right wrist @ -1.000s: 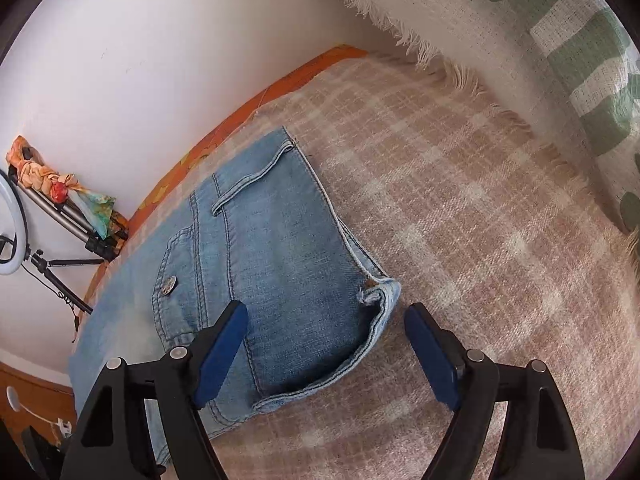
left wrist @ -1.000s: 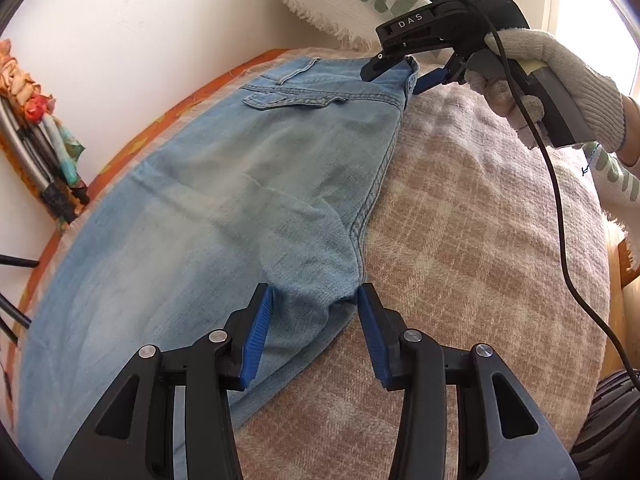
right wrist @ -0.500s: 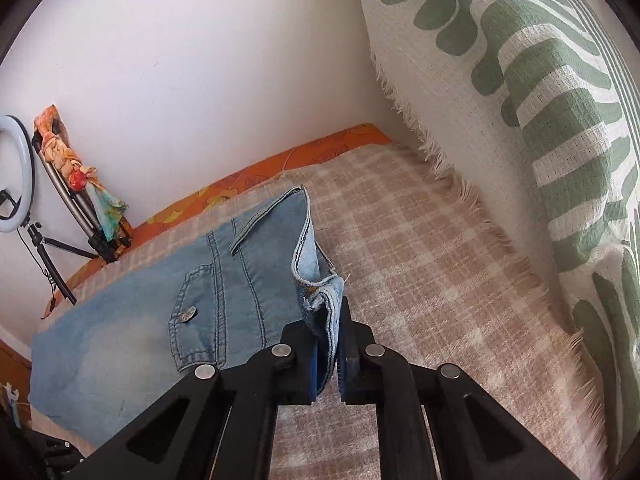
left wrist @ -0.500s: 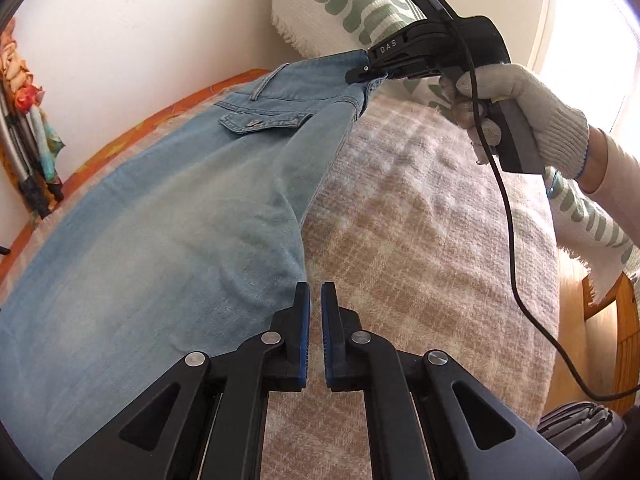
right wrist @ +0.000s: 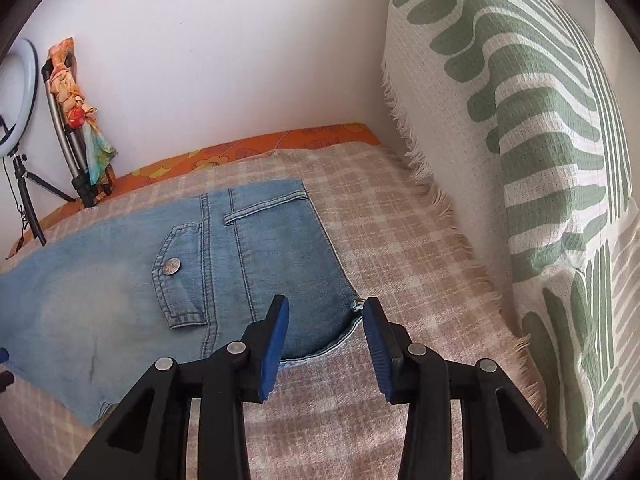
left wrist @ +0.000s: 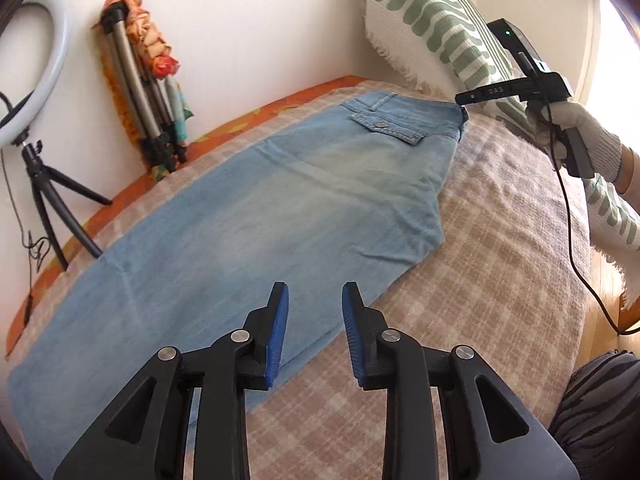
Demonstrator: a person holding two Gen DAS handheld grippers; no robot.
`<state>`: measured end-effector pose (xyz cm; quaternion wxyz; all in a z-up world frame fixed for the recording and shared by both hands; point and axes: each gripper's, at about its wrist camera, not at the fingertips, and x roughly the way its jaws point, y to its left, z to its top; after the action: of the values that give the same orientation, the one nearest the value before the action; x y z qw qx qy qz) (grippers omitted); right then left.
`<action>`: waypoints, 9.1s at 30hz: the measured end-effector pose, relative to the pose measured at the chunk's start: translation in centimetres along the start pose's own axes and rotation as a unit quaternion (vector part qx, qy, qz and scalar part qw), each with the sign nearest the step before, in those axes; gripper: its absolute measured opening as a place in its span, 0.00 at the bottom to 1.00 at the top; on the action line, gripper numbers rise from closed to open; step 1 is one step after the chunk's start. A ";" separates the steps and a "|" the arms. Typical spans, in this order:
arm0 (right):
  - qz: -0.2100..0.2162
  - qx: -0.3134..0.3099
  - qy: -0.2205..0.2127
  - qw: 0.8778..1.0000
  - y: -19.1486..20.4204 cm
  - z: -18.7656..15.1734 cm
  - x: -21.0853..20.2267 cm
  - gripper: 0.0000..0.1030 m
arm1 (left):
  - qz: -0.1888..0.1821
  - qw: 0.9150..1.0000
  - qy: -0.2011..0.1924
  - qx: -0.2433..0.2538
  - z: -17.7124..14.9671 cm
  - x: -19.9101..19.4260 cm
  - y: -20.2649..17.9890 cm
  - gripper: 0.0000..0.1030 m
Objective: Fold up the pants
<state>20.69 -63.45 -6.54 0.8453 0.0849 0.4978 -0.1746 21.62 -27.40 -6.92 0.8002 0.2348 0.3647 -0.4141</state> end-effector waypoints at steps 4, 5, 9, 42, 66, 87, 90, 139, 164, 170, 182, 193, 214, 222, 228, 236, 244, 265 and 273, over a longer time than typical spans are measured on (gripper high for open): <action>0.068 -0.079 -0.028 0.994 4.7 -0.7 -3.8 0.44 | 0.038 0.997 0.005 -0.062 -3.3 -2.5 5.1 0.27; 0.086 -0.106 -0.028 0.990 6.4 -1.1 -4.4 0.44 | 0.045 0.996 0.008 -0.075 -4.1 -3.0 6.1 0.27; 0.169 -0.239 -0.015 0.956 14.4 -3.9 -5.9 0.44 | 0.065 0.991 0.026 -0.113 -7.6 -4.3 9.2 0.27; 0.260 -0.515 0.050 0.815 33.7 -9.2 -3.0 0.00 | 0.093 0.974 0.016 -0.207 -12.5 -6.3 16.7 0.27; 0.285 -0.375 0.061 0.880 33.2 -6.5 -1.2 0.36 | 0.081 0.976 0.017 -0.202 -12.1 -3.2 14.7 0.28; 0.308 -0.406 0.008 0.860 48.2 -1.5 -9.7 0.67 | 0.144 0.783 -0.080 -0.600 -33.9 -19.8 36.3 0.57; 0.314 -0.411 0.013 0.856 51.5 -1.4 -9.4 0.67 | 0.141 0.770 -0.078 -0.617 -35.1 -19.0 37.7 0.57; 0.344 -0.417 0.193 0.819 90.8 -4.4 1.0 0.71 | 0.222 0.894 -0.136 -0.365 -27.2 -14.9 31.9 0.12; 0.328 -0.423 0.165 0.829 85.6 -4.4 2.1 0.10 | 0.221 0.909 -0.128 -0.329 -24.7 -14.1 28.7 0.11; 0.398 -0.304 0.156 0.851 76.4 1.1 1.4 0.09 | 0.199 0.925 -0.142 -0.290 -20.1 -14.3 25.3 0.11; 0.400 -0.085 0.183 0.894 53.5 2.9 8.9 0.10 | 0.102 0.975 -0.082 -0.178 -11.5 -6.3 14.8 0.11; 0.423 -0.057 0.202 0.882 49.8 3.6 12.3 0.48 | 0.103 0.982 -0.026 -0.156 -11.0 -3.0 12.0 0.11; 0.388 -0.064 0.200 0.897 52.3 3.2 12.0 0.16 | 0.092 0.967 -0.072 -0.227 -12.2 -7.2 14.7 0.11; 0.352 -0.117 0.125 0.920 51.1 5.4 8.6 0.04 | 0.089 0.976 -0.068 -0.186 -9.4 -6.1 12.2 0.11; 0.328 -0.122 0.095 0.932 46.7 8.2 7.0 0.04 | 0.061 0.983 -0.081 -0.156 -5.3 -5.0 9.4 0.11; 0.295 -0.117 0.081 0.945 39.6 10.5 6.3 0.04 | 0.025 0.990 -0.081 -0.115 0.1 -3.1 4.7 0.11; 0.262 -0.113 0.067 0.956 32.6 11.5 6.6 0.04 | -0.010 0.994 -0.078 -0.074 4.5 -0.5 -0.1 0.11; 0.195 -0.082 0.064 0.975 14.8 13.0 9.3 0.04 | -0.090 0.992 -0.086 -0.016 13.0 6.3 -11.7 0.11; 0.179 -0.070 0.075 0.979 10.4 12.7 10.9 0.04 | -0.116 0.990 -0.077 -0.001 14.2 8.6 -14.3 0.11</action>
<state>39.73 -60.16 -10.10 0.8272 0.1264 0.5471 0.0213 18.58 -49.10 -5.86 0.7727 0.1575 0.3270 -0.5208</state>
